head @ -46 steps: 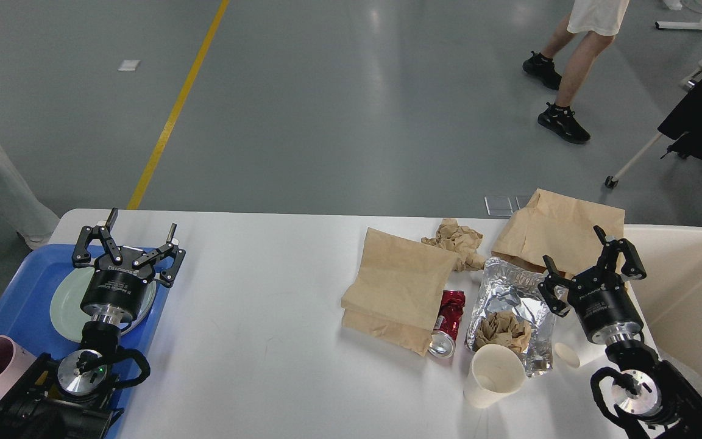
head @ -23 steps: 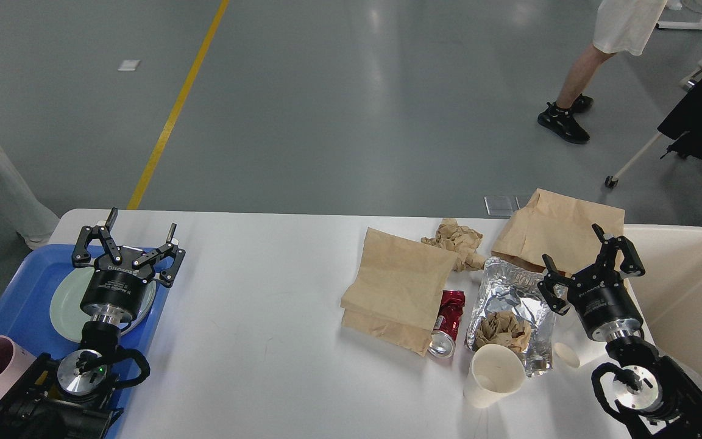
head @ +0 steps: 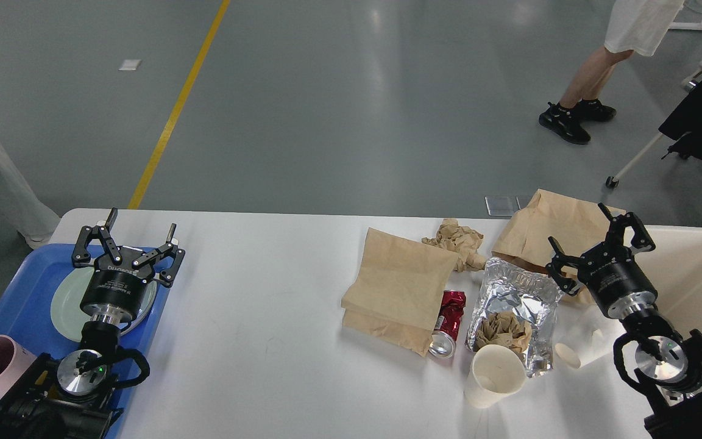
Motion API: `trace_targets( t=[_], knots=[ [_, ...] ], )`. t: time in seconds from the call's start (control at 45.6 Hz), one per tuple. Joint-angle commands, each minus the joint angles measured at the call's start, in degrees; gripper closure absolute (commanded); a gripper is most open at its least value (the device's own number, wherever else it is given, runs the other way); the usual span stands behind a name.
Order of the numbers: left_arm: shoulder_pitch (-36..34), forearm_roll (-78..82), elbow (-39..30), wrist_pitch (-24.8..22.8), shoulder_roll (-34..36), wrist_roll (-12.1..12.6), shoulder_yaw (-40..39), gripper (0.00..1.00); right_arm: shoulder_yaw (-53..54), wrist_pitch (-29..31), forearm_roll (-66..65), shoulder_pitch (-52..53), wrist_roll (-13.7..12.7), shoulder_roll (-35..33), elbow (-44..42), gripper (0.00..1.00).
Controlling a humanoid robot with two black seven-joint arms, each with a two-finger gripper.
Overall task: Tidy desktop
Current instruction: 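Move the right gripper toward the brown paper bag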
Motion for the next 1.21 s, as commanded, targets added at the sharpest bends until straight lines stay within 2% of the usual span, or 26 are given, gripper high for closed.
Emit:
trace_targets(
  t=[0.0,0.154,0.439,1.184],
  knots=[
    [0.0,0.0,0.0,0.0,0.0,0.0,0.0,0.04,-0.4,-0.1,0.3,-1.1,-0.2,0.3,-0.2,0.00],
    [0.1,0.0,-0.1,0.0,0.0,0.0,0.0,0.04,-1.4,0.0,0.4,-0.4,-0.5,2.9,-0.3,0.00],
    [0.1,0.0,-0.1,0.0,0.0,0.0,0.0,0.04,-7.3,-0.2,0.4,0.6,-0.5,2.5,-0.4,0.00],
    [0.1,0.0,-0.1,0.0,0.0,0.0,0.0,0.04,-7.2,-0.1,0.4,4.7,-0.2,2.0,-1.0,0.00]
  ],
)
